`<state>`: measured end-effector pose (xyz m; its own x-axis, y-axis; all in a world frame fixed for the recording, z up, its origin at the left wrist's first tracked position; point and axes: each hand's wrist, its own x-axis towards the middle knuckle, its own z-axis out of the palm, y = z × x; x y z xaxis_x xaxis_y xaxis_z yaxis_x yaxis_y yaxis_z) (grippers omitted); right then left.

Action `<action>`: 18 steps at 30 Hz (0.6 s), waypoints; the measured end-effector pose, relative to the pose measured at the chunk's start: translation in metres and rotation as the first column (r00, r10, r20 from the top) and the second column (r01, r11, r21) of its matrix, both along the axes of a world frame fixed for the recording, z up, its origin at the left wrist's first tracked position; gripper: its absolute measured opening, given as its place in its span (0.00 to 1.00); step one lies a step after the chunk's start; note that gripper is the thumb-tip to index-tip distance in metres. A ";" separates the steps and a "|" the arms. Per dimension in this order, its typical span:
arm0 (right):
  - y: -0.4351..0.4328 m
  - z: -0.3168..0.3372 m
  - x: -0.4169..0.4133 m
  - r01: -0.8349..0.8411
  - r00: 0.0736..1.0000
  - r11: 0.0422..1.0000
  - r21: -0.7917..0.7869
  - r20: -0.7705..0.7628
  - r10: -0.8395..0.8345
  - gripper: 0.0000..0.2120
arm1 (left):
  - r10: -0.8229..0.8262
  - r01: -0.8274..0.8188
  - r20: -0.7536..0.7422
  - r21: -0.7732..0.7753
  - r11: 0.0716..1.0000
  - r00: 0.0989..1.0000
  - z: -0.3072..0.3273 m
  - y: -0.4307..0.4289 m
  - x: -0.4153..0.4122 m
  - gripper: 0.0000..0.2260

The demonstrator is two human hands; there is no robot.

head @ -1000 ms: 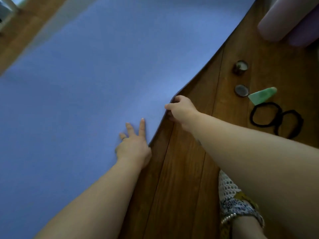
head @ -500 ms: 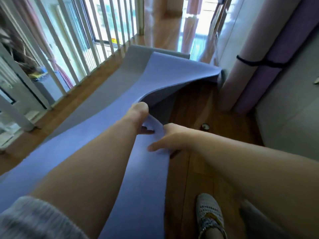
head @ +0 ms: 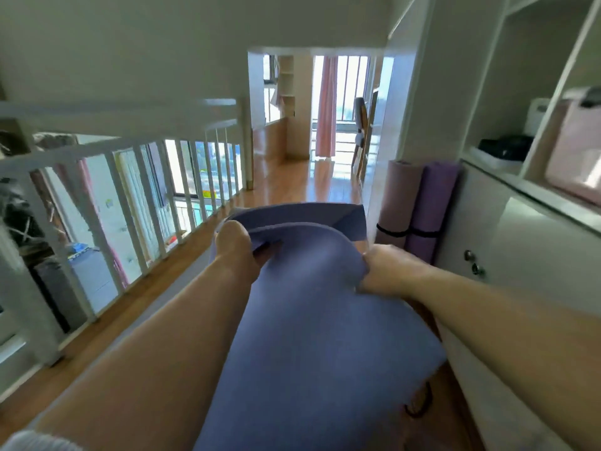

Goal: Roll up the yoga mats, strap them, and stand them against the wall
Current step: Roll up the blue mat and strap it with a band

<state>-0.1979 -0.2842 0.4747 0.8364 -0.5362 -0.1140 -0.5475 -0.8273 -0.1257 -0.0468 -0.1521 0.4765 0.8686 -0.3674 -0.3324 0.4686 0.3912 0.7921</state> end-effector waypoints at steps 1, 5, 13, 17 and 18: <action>-0.001 0.017 -0.008 0.054 0.990 0.996 -0.075 0.133 -0.044 0.03 | 0.012 -0.011 0.041 -0.029 1.000 0.999 0.015 0.004 -0.004 0.13; 0.006 0.083 -0.043 0.233 0.850 0.888 -0.396 0.527 0.012 0.06 | 0.047 -0.033 0.113 -0.123 0.992 0.992 0.072 0.032 -0.038 0.08; 0.076 0.139 -0.075 0.113 0.765 0.660 -0.743 0.489 0.419 0.09 | 0.178 -0.157 0.160 -0.136 0.978 0.971 0.057 0.106 -0.070 0.22; 0.109 0.123 -0.072 -0.034 0.701 0.592 -0.805 0.403 0.588 0.07 | 0.076 -0.113 -0.122 -0.330 0.937 0.990 0.016 0.152 -0.083 0.32; 0.115 0.116 -0.072 -0.059 0.691 0.597 -0.800 0.399 0.603 0.08 | 0.168 -0.171 -0.033 -0.254 0.952 0.985 0.007 0.163 -0.084 0.39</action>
